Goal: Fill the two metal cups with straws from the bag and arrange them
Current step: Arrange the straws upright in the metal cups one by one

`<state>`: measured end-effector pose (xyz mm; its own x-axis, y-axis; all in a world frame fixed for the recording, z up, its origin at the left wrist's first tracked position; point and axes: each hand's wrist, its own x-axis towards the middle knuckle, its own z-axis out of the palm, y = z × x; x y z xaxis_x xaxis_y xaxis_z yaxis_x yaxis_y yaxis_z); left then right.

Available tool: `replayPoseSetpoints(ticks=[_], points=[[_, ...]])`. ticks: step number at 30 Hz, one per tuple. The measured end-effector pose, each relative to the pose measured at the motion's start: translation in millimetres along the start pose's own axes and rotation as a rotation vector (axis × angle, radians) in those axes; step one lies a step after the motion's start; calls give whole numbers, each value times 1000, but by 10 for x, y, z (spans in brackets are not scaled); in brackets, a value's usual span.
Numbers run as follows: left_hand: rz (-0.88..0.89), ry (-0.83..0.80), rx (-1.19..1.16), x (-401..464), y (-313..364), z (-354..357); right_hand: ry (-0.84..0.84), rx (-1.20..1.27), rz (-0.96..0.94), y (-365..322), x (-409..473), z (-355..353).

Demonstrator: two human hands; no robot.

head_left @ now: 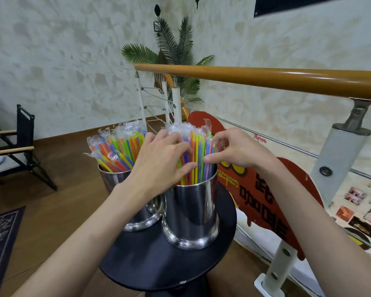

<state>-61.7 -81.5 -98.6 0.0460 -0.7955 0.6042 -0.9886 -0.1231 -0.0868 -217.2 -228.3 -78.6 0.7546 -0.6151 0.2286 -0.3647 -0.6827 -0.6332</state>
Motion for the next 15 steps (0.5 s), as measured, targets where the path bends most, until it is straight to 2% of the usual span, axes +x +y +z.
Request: replayPoseSetpoints(ticks=[4, 7, 11, 15], points=[[7, 72, 37, 0, 3, 45, -51, 126, -65, -41, -10, -33], [-17, 119, -39, 11, 41, 61, -97, 240, -121, -96, -49, -4], [-66, 111, -128, 17, 52, 93, -132, 373, -178, -120, -44, 57], [-101, 76, -190, 22, 45, 92, -147, 402, -195, -103, -28, 83]])
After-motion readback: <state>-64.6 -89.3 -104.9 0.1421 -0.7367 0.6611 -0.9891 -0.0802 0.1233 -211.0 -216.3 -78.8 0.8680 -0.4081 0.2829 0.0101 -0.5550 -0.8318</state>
